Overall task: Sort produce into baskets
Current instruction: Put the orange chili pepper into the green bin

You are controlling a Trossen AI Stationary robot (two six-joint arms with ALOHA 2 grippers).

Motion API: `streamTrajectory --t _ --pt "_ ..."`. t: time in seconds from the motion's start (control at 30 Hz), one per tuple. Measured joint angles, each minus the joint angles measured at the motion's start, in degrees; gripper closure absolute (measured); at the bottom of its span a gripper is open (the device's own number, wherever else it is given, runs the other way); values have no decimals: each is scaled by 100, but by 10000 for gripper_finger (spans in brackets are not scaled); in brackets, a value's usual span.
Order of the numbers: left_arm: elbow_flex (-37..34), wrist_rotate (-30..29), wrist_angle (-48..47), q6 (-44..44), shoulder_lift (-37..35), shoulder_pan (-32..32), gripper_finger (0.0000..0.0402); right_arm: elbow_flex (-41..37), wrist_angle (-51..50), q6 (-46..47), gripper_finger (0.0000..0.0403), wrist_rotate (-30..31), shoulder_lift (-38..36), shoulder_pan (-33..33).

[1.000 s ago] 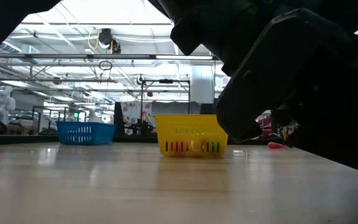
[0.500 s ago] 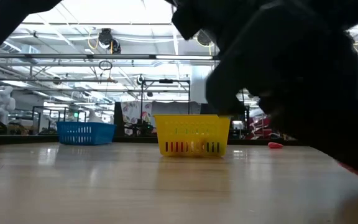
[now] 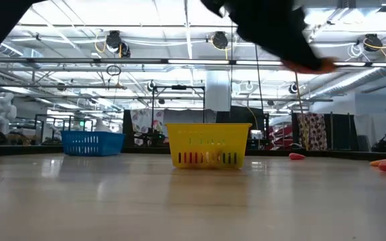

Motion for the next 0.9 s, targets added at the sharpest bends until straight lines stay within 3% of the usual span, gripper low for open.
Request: streamTrajectory --t 0.37,0.67,0.9 --pt "7 -259 -1307 2 -899 1446 327 -1 -1 -399 243 443 0 -25" --pt "-16 -304 -1441 -306 -991 3002 327 -1 3 -1020 243 1754 0 -153" --pt "-35 -301 -1269 -595 -831 3535 327 -1 8 -1854 243 2648 0 -156"
